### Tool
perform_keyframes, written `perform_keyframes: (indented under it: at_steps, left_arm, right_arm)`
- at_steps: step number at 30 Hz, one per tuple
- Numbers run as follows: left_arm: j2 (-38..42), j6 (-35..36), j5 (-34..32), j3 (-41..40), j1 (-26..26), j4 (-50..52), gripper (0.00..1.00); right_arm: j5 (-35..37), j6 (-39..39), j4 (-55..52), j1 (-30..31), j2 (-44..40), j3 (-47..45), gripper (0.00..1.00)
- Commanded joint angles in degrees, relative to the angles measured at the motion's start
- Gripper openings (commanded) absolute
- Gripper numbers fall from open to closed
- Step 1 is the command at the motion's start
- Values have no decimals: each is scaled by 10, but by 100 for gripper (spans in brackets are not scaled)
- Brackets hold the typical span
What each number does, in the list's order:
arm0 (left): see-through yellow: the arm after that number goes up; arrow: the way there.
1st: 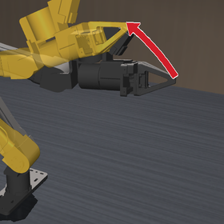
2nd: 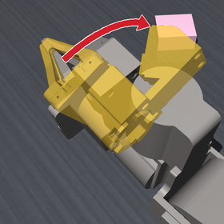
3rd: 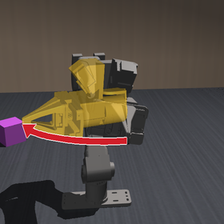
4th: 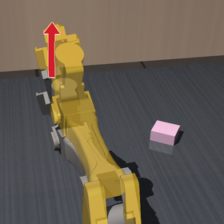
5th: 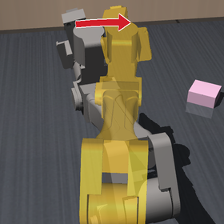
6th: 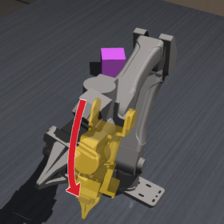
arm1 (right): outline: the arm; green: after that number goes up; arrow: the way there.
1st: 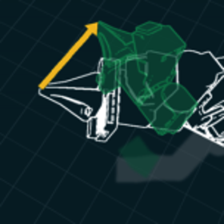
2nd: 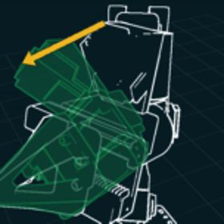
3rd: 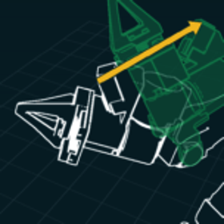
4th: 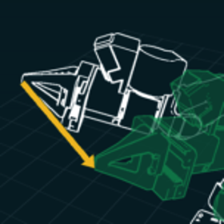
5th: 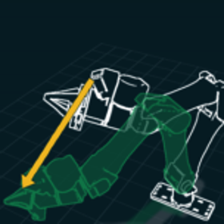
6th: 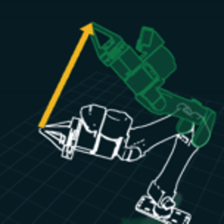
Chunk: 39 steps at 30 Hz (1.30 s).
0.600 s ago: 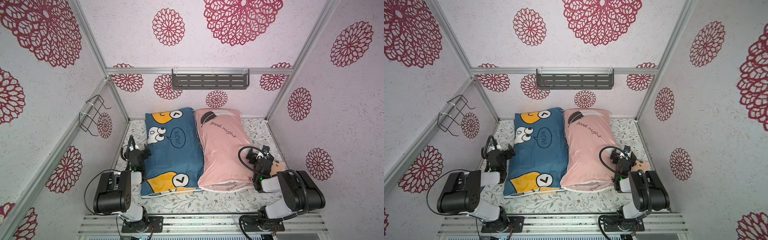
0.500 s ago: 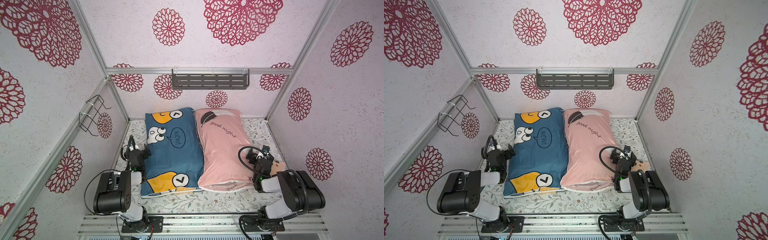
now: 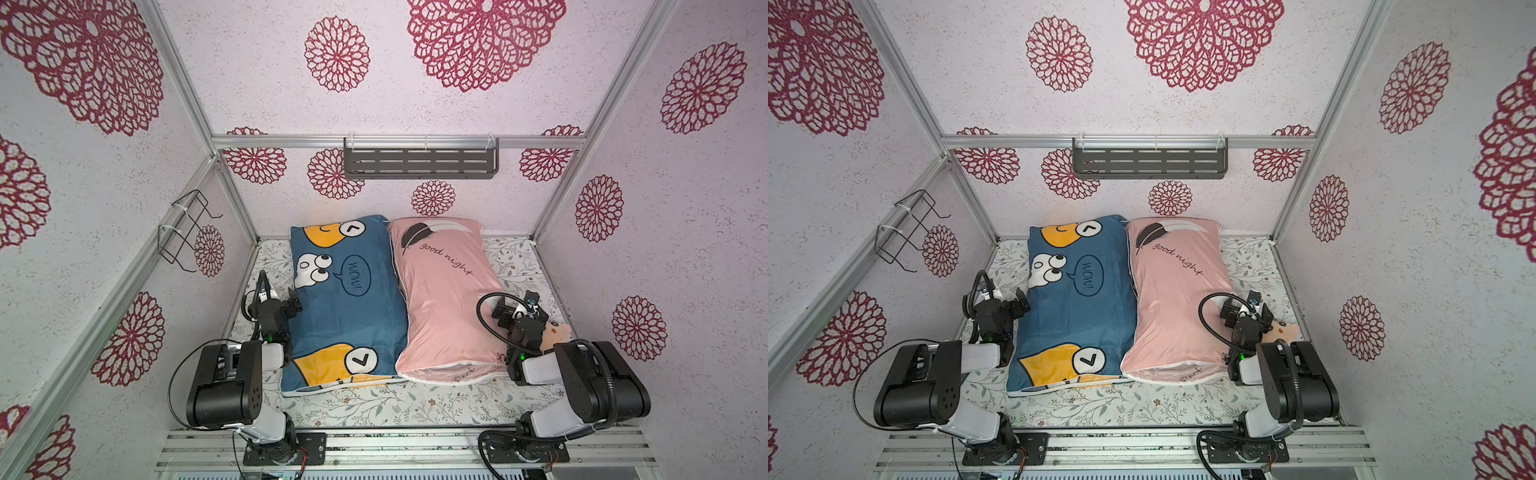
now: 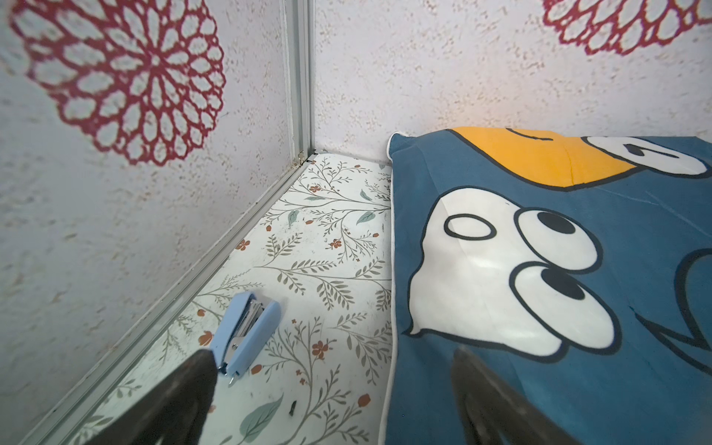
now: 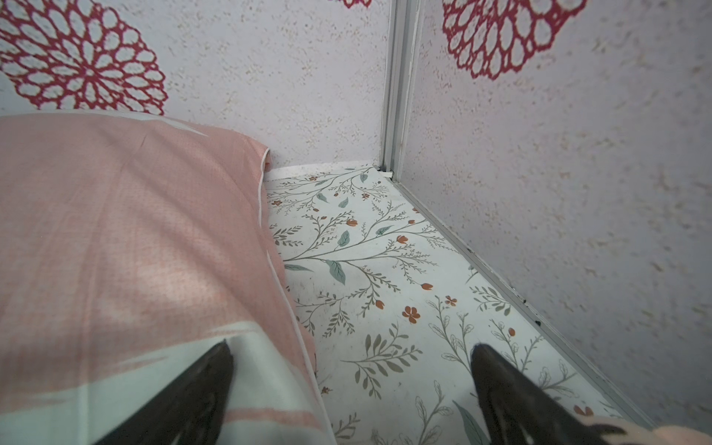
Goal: Zip up pillowcases
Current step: Adjust the pillowcase at the center of the board.
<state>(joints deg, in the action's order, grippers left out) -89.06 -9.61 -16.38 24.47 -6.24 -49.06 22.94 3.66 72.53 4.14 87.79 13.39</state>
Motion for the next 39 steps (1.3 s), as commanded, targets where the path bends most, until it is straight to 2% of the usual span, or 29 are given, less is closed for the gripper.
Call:
perform_keyframes:
  at_steps: [1, 9, 10, 11, 12, 14, 15, 17, 18, 21, 24, 28, 29, 31, 32, 34, 36, 39]
  left_arm:
    - [0, 11, -1, -3, 1, -15, 98]
    - [0, 8, 6, -1, -4, -9, 98]
    - [5, 12, 5, -3, -3, -21, 100]
    - [35, 18, -6, 6, 3, 15, 100]
    - [91, 21, -21, 29, 14, 106, 99]
    - [208, 41, -99, 51, 70, 182, 99]
    - [257, 25, -134, 84, 99, 246, 100]
    - [309, -94, -114, 172, 139, 434, 98]
    - [313, -159, -62, 200, 160, 496, 96]
    - [274, -238, 72, 241, 268, 559, 91]
    - [183, -245, 173, 327, 372, 663, 91]
    - [45, -248, 245, 411, 494, 625, 85]
    - [3, -251, 272, 440, 506, 640, 85]
    - [-76, -244, 279, 502, 524, 748, 89]
    - [-87, -248, 279, 493, 528, 763, 91]
    - [-66, -283, 270, 428, 529, 736, 98]
    - [-40, -296, 260, 391, 534, 716, 98]
    - [-57, -296, 269, 390, 563, 704, 98]
  right_arm:
    - [11, -6, -28, -4, 4, 8, 99]
    - [-9, 3, -41, -14, 2, 12, 99]
    - [-13, 1, -34, -17, 1, 9, 99]
    - [-11, -4, -31, -14, -9, 7, 99]
    - [-10, -8, -100, -13, -46, 26, 99]
    - [19, 9, -272, -5, -139, 83, 99]
    - [18, 19, -345, -4, -188, 106, 99]
    - [21, 77, -538, -2, -253, 170, 99]
    - [20, 121, -652, 0, -272, 207, 99]
    - [-22, 197, -892, 5, -303, 276, 99]
    - [-33, 220, -1085, 6, -321, 335, 99]
    - [-63, 244, -1227, 5, -346, 378, 99]
    - [-75, 248, -1238, 4, -356, 379, 99]
    - [-86, 253, -1275, -2, -370, 383, 99]
    - [-89, 251, -1290, -3, -374, 385, 99]
    - [-89, 242, -1310, -10, -390, 381, 99]
    - [-113, 234, -1313, -20, -394, 374, 99]
    - [-171, 225, -1299, -24, -393, 360, 98]
